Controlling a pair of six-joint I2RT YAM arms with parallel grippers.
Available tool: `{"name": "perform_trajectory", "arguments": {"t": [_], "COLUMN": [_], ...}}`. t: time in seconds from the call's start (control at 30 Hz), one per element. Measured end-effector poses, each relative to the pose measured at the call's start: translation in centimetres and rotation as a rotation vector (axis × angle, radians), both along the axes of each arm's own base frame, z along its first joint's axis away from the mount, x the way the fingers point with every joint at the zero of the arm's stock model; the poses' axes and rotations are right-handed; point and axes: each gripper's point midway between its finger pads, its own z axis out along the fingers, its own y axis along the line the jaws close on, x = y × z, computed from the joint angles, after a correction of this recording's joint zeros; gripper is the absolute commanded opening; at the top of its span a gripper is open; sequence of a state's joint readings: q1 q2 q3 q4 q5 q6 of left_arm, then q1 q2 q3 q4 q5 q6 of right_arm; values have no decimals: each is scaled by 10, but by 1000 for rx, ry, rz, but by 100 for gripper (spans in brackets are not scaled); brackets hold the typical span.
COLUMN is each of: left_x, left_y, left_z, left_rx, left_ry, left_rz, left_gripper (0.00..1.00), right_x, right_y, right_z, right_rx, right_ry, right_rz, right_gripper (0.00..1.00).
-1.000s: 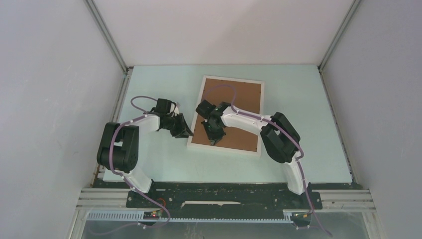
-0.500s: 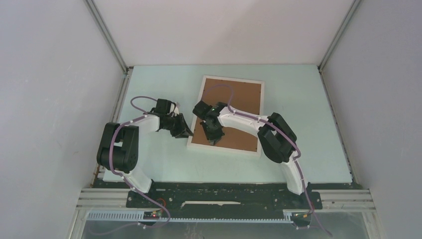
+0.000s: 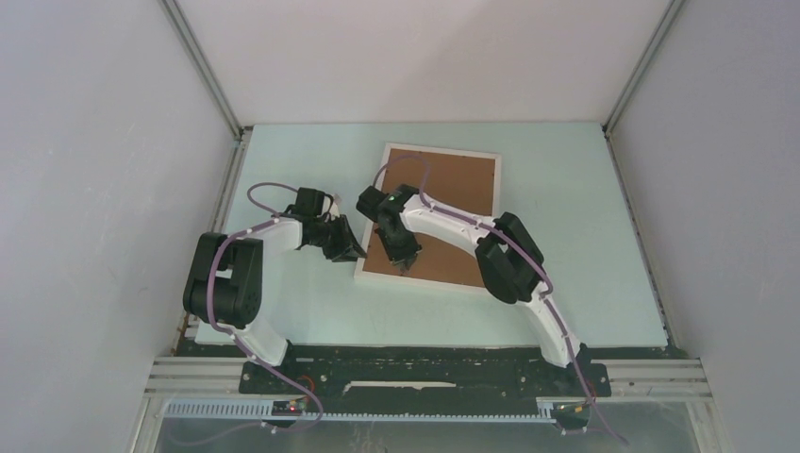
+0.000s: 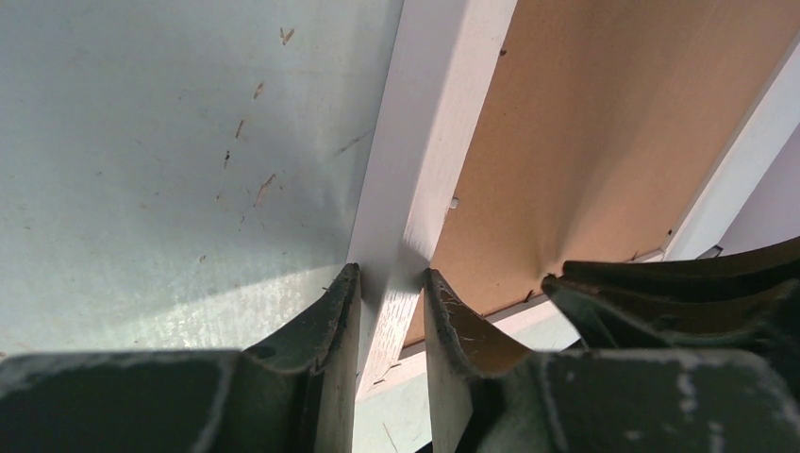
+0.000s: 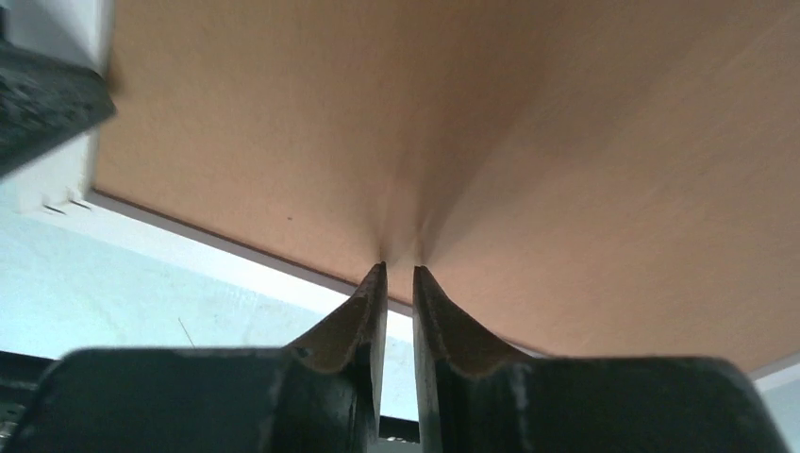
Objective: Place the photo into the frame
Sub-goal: Install the photo frame at the center of the board.
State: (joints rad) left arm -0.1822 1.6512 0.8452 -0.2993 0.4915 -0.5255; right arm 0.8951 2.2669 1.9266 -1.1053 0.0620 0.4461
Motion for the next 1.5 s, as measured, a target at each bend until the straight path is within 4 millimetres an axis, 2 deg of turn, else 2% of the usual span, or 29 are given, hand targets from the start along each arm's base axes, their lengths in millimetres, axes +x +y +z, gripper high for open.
{"name": "perform_trajectory", "arguments": {"t": [0.1,0.2,0.3,0.4,0.47,0.53,0.7,0.77,1.0,1.17,1.5], "left_x": [0,-1,-1,-1,-1,-1,-1,-1,-1,-1,-1], "left_y": [0,-1,-2,-2,-2,-2,-2,-2,-2,-2,-2], "left_z": [0,0,0,0,0,0,0,0,0,0,0], "left_rx": [-2,-7,-12,-13,-13,-13,-13,-13,-12,-13,-13], "left_ry": [1,1,1,1,1,1,1,1,1,2,2], "left_rz": [0,2,2,2,2,2,2,2,2,2,2], "left_gripper": [12,12,12,12,12,12,12,12,12,12,12], "right_x": [20,44,55,45,32,18,-14,-19,-12,-14,-28], "right_y": [-1,-9,-44,-89,-119,-137,-154,-155,-145,-139,-148], "right_z": [12,40,72,88,84,69,21,15,13,7,-4], "right_rx": [5,52,104,141,143,119,43,42,77,72,73], "right_ry": [-52,-123,-178,-195,-186,-154,-47,-31,-61,-50,-26], "right_rz": [-4,-39,-105,-173,-222,-242,-234,-233,-221,-206,-225], "right_gripper": [33,36,36,34,33,32,29,28,26,26,26]}}
